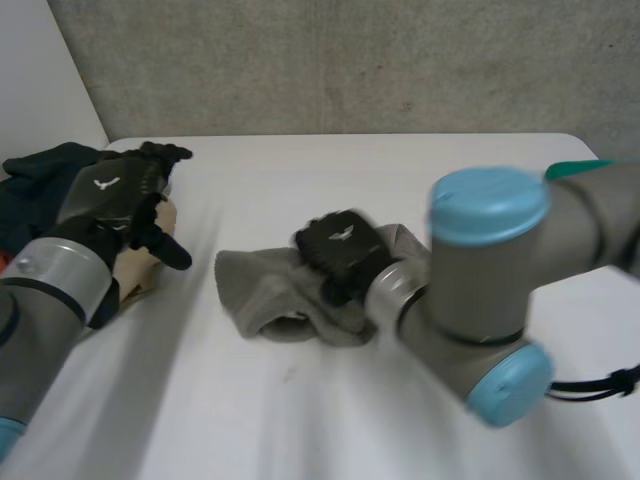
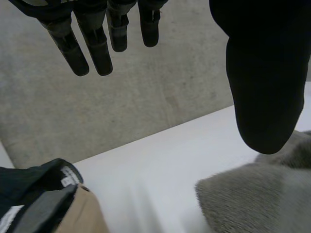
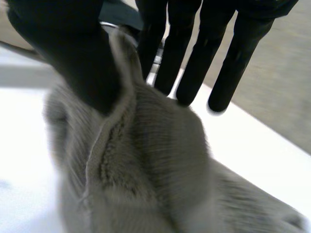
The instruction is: Fold the laundry.
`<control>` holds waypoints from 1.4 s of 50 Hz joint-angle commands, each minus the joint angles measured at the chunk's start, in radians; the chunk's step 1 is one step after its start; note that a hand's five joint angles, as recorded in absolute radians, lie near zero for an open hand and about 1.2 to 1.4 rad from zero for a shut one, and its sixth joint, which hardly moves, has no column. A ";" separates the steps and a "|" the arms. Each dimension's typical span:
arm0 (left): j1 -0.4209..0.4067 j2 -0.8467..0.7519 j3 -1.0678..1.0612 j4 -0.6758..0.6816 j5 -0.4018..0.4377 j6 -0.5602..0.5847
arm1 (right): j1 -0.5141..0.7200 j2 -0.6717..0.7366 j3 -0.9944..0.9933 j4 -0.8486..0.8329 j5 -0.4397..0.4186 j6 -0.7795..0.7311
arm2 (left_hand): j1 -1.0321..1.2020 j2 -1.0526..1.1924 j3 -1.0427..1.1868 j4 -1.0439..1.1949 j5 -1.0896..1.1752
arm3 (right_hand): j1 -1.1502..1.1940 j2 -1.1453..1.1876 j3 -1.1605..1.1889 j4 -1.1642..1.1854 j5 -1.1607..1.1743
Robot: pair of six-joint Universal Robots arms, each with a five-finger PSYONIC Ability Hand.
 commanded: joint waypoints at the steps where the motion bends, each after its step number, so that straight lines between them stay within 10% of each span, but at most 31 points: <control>1: 0.063 0.018 -0.031 -0.005 0.026 -0.009 | 0.093 0.108 -0.112 0.112 0.020 -0.022 | -0.019 -0.027 -0.169 -0.024 -0.045 | -0.478 -0.469 -0.486 -0.484 -0.472; 15: -0.012 0.013 -0.013 -0.040 0.025 -0.032 | -0.240 -0.194 -0.031 0.284 -0.066 -0.007 | -0.019 -0.027 -0.169 -0.024 -0.045 | -0.616 -0.607 -0.624 -0.623 -0.610; 26: -0.276 -0.143 0.169 -0.168 0.000 -0.042 | -0.486 -0.274 0.161 0.244 -0.127 -0.154 | 0.017 0.009 -0.133 0.012 -0.009 | -0.616 -0.607 -0.624 -0.623 -0.610; 40: -0.486 -0.539 0.573 -0.484 -0.254 -0.484 | -0.484 -0.203 0.491 -0.154 -0.149 0.028 | -0.019 -0.027 -0.169 -0.024 -0.045 | -0.616 -0.607 -0.624 -0.623 -0.610; 55: -0.480 -0.711 0.709 -0.516 -0.213 -0.658 | -0.371 -0.061 0.433 -0.283 -0.126 0.205 | -0.019 -0.027 -0.169 -0.024 -0.045 | -0.616 -0.607 -0.624 -0.623 -0.610; 58: -0.477 -0.731 0.722 -0.511 -0.204 -0.658 | -0.349 -0.021 0.399 -0.286 -0.104 0.211 | 0.130 0.122 -0.019 0.126 0.105 | -0.435 -0.426 -0.443 -0.441 -0.429; 63: -0.440 -0.745 0.758 -0.525 -0.254 -0.622 | -0.346 0.011 0.328 -0.282 -0.049 0.206 | 1.144 1.136 0.994 1.139 1.119 | 0.602 0.611 0.594 0.596 0.608; 70: -0.336 -0.535 0.757 -0.579 -0.322 -0.540 | -0.443 -0.145 0.245 -0.259 -0.010 0.171 | 1.202 1.194 1.053 1.197 1.177 | 0.605 0.614 0.597 0.599 0.611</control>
